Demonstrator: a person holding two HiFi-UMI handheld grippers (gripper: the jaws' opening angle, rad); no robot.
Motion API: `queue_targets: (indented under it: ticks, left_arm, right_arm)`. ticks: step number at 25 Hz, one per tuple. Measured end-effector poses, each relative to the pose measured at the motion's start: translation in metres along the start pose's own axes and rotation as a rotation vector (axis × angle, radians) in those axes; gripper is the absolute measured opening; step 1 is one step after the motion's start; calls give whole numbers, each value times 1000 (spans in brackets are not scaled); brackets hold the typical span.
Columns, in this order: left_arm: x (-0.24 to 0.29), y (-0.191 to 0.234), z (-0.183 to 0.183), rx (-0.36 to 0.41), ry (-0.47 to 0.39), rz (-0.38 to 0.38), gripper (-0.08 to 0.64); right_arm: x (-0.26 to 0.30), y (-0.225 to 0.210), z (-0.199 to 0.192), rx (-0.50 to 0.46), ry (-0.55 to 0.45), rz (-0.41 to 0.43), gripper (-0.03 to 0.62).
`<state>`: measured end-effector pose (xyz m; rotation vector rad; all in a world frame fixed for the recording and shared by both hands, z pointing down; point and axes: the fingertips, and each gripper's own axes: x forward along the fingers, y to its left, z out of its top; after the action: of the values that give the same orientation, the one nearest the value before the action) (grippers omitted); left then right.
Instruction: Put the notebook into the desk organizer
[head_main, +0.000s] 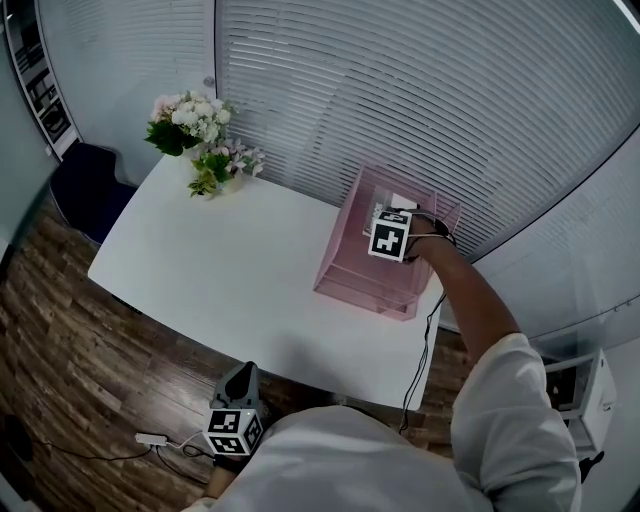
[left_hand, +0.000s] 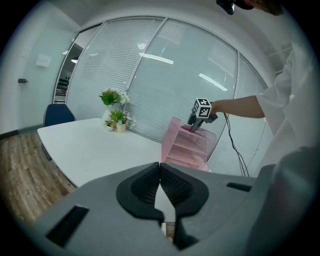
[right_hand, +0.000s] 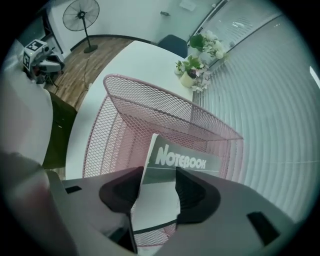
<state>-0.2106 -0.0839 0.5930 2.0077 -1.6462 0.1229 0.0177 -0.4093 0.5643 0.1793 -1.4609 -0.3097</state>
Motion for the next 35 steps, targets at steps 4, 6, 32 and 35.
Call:
queue_targets:
  ticks: [4, 6, 32, 35]
  left_arm:
    - [1, -1, -1, 0, -2, 0, 9]
    - [3, -3, -1, 2, -3, -2, 9]
    - [33, -37, 19, 90, 12, -92, 9]
    - [38, -42, 22, 99, 13, -99, 9]
  right_arm:
    - [-6, 6, 1, 51, -50, 67, 244]
    - [-11, 7, 4, 89, -89, 82, 244]
    - [-105, 48, -15, 623, -633, -138, 192]
    - [-117, 59, -22, 663, -690, -183, 178]
